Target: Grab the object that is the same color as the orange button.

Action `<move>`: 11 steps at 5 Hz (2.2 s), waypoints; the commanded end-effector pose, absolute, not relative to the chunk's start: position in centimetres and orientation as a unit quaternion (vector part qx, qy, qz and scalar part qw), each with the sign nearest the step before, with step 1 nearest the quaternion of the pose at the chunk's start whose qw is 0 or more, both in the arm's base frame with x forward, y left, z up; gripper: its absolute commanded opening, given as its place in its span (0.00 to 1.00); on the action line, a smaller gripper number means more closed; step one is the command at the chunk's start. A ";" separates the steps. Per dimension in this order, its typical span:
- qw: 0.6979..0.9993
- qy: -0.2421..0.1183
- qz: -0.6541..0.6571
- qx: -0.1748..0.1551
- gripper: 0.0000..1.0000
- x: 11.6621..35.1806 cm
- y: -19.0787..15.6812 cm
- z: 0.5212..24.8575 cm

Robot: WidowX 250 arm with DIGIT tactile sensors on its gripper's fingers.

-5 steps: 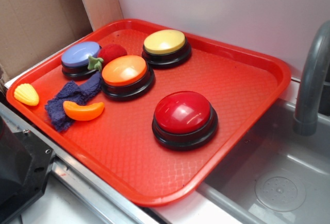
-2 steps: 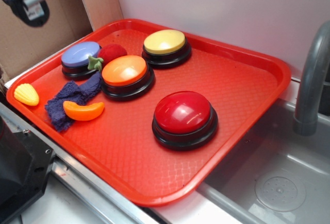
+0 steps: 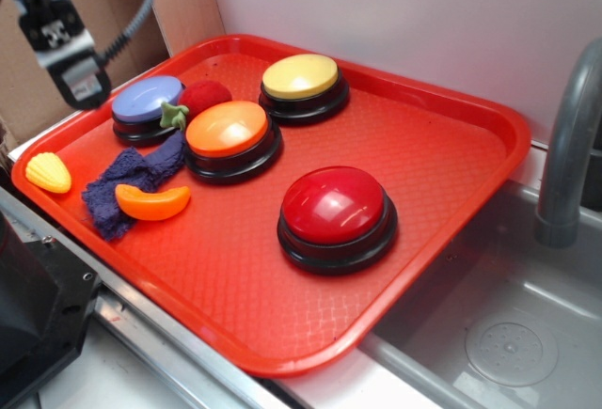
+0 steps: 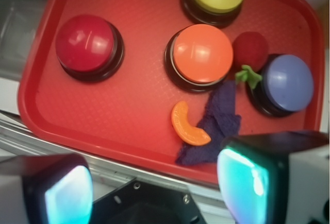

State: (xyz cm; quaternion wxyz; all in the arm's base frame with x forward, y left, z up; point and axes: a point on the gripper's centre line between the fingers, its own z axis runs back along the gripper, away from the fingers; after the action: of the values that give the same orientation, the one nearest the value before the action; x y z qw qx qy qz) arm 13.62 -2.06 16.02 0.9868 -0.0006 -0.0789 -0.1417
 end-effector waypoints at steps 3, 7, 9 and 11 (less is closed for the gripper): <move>0.981 -0.074 -0.181 0.010 1.00 14.9 -1.0 8.0; 0.982 -0.057 -0.177 -0.001 1.00 16.1 0.3 2.5; 0.985 -0.046 -0.168 0.004 1.00 16.3 0.7 1.3; 0.986 -0.041 -0.164 0.009 0.00 16.3 0.9 0.9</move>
State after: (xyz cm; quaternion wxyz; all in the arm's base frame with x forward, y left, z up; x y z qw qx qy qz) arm 16.16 0.67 0.92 0.9857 0.0079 -0.0375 -0.1640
